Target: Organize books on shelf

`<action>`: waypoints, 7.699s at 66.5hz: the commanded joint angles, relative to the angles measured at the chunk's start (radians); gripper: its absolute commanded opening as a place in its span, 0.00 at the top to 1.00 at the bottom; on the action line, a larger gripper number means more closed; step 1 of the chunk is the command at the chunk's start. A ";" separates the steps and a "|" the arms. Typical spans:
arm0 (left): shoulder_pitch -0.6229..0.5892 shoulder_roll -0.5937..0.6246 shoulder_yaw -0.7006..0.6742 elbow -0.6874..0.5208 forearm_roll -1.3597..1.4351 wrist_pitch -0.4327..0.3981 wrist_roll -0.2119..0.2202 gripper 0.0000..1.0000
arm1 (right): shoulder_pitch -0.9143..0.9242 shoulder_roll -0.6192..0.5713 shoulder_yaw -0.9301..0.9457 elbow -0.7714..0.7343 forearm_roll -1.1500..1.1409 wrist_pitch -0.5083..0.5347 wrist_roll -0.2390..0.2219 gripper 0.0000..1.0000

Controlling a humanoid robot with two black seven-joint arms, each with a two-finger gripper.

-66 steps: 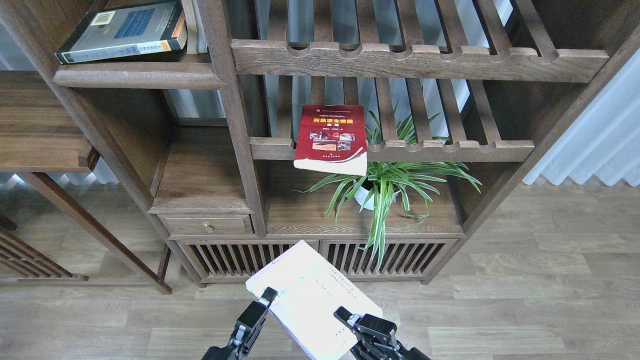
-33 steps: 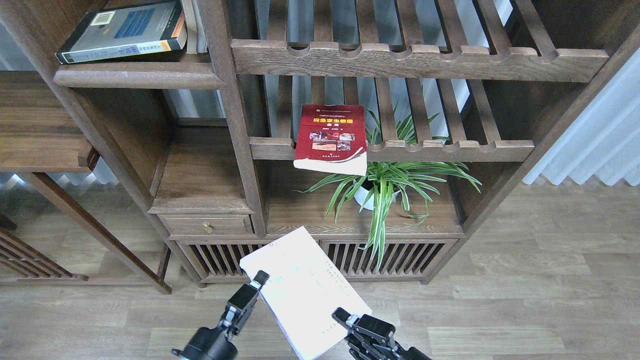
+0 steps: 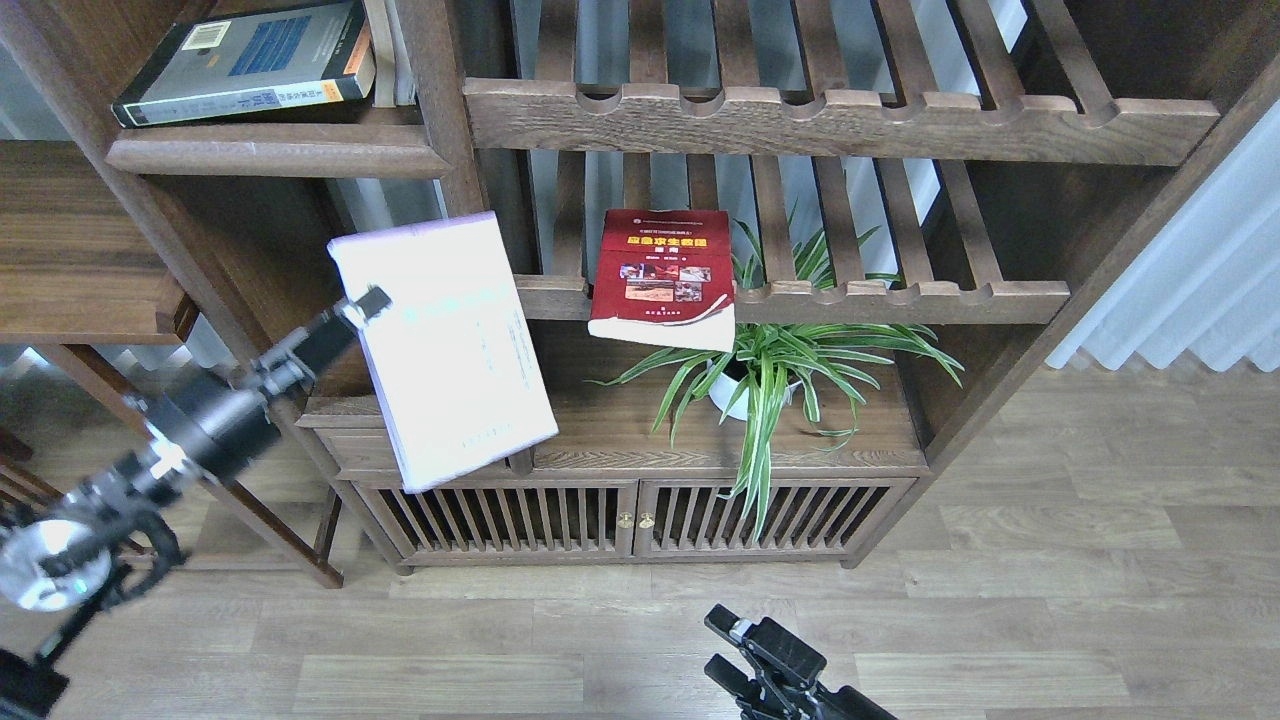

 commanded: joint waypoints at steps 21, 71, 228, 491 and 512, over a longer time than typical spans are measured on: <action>-0.165 0.457 -0.055 0.039 -0.133 0.001 0.001 1.00 | 0.048 0.015 -0.002 -0.012 0.001 0.000 0.006 0.08; -0.790 0.188 0.152 0.451 0.374 0.001 -0.042 1.00 | 0.091 0.078 0.000 -0.012 -0.002 0.000 0.012 0.09; -0.218 0.167 0.221 0.108 0.358 0.035 -0.595 0.00 | 0.183 0.212 0.000 -0.019 -0.016 0.000 0.069 0.09; 0.621 -0.436 0.287 0.137 -0.016 0.001 -0.352 0.08 | 0.211 0.183 -0.178 -0.076 0.036 0.000 -0.061 0.97; 0.635 -0.470 0.310 0.144 -0.014 0.001 -0.335 0.29 | 0.211 0.178 -0.239 -0.072 0.022 0.000 -0.060 0.97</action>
